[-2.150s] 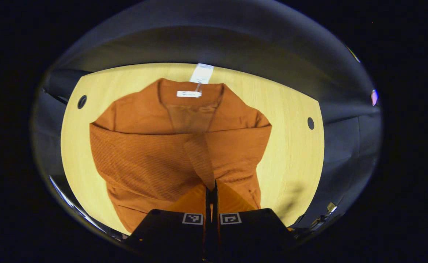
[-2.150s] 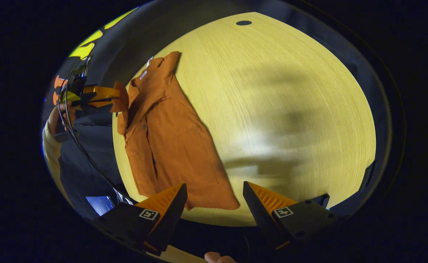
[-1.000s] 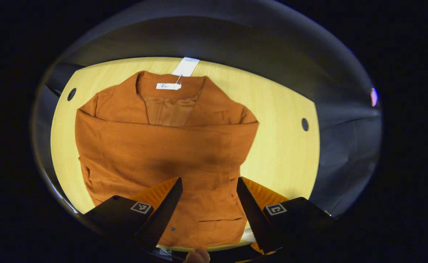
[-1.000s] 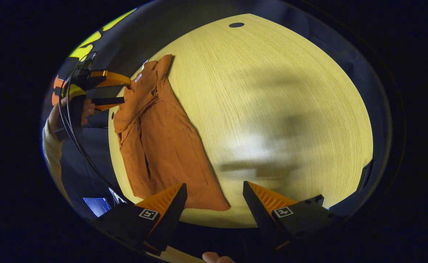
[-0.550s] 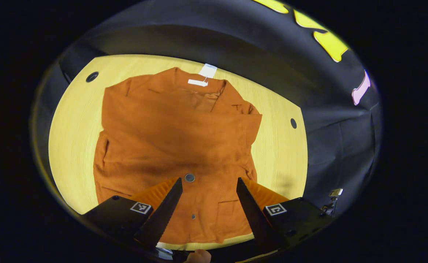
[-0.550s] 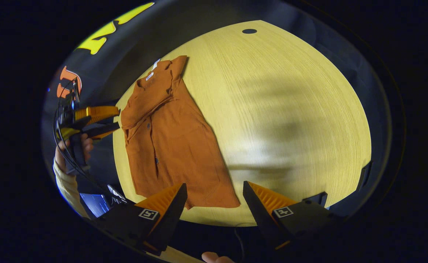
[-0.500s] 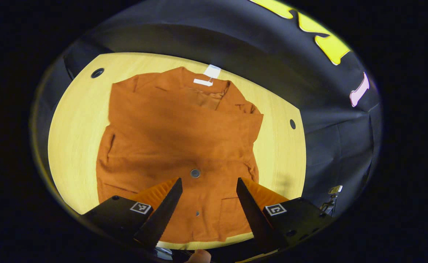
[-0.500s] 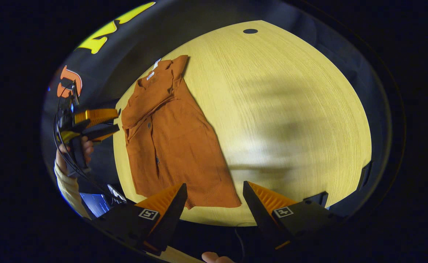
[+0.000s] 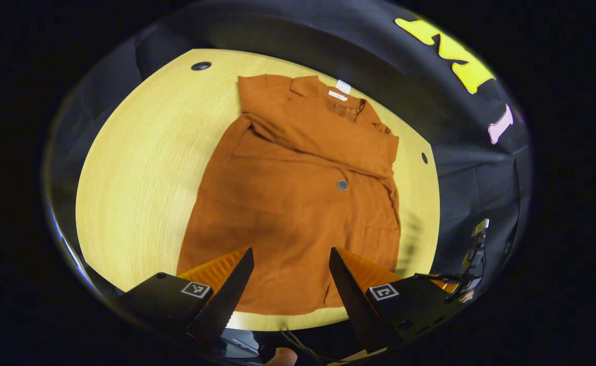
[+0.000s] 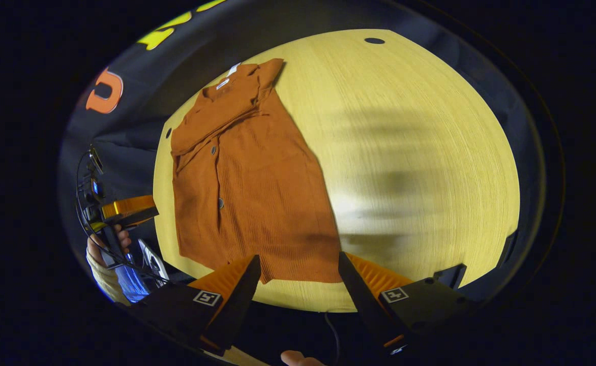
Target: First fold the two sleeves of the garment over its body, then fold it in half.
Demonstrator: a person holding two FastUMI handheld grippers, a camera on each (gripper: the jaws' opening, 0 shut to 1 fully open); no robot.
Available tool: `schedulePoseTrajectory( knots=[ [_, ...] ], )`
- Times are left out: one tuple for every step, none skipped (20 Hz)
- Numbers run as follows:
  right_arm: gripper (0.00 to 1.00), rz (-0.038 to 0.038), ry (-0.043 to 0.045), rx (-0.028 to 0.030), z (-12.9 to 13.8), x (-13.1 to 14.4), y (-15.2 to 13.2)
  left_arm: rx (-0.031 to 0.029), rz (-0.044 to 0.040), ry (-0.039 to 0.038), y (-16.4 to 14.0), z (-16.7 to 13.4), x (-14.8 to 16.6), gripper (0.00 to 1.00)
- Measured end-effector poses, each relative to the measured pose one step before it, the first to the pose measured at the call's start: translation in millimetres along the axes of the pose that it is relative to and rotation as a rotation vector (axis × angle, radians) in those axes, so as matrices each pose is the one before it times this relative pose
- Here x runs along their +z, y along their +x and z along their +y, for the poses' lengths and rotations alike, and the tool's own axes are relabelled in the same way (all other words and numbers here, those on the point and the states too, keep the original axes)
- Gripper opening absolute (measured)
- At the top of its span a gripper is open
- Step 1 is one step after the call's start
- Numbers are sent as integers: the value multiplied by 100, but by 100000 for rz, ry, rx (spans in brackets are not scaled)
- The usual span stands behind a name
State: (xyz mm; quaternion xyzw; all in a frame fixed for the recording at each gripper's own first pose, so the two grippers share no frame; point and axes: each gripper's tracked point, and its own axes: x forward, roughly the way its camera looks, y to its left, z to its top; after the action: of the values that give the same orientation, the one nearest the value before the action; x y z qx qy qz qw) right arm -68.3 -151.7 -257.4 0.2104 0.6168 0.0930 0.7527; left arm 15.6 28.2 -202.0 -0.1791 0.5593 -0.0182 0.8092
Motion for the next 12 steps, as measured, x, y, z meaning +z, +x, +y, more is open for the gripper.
schedulePoseTrajectory(
  knots=[
    [98, 539, -1373, 761, 160, -130, 79, -186, 1203, -402, -95, 878, -978, 97],
    [98, 365, -988, 560, 44, -74, 70, 449, 1057, -113, -113, 905, -1197, 97],
    [98, 329, -519, 974, -1, -22, 122, 801, 562, 148, -159, 1130, -918, 97],
    [98, 1304, -1032, 2193, 66, -306, 54, 774, 760, 842, -116, 1263, -936, 97],
    [98, 1822, -1138, 4211, 234, -325, 17, 409, 743, 791, -55, 1026, -736, 97],
    [98, 1637, -76, 3079, -207, -290, -27, 572, 1845, 483, 1, 953, -757, 97],
    [98, -372, 1921, 3405, -223, 186, -120, 812, 2526, 173, -2, 1158, -714, 96],
    [98, -965, 2670, 1759, -461, 264, -149, 222, 2120, 1447, 21, 1004, -694, 96],
    [98, -525, 1859, 867, -654, 275, -83, 949, 1295, 1913, -114, 1032, -494, 96],
    [97, 721, 630, -106, -775, -127, 113, 497, 1532, 1442, 119, 974, -282, 100],
    [97, 1518, -342, -341, -916, -131, 128, 119, 1745, 708, 27, 723, -281, 100],
    [97, 1030, 305, 535, -607, -10, 164, -470, 1374, 104, -63, 569, -333, 96]
  ],
)
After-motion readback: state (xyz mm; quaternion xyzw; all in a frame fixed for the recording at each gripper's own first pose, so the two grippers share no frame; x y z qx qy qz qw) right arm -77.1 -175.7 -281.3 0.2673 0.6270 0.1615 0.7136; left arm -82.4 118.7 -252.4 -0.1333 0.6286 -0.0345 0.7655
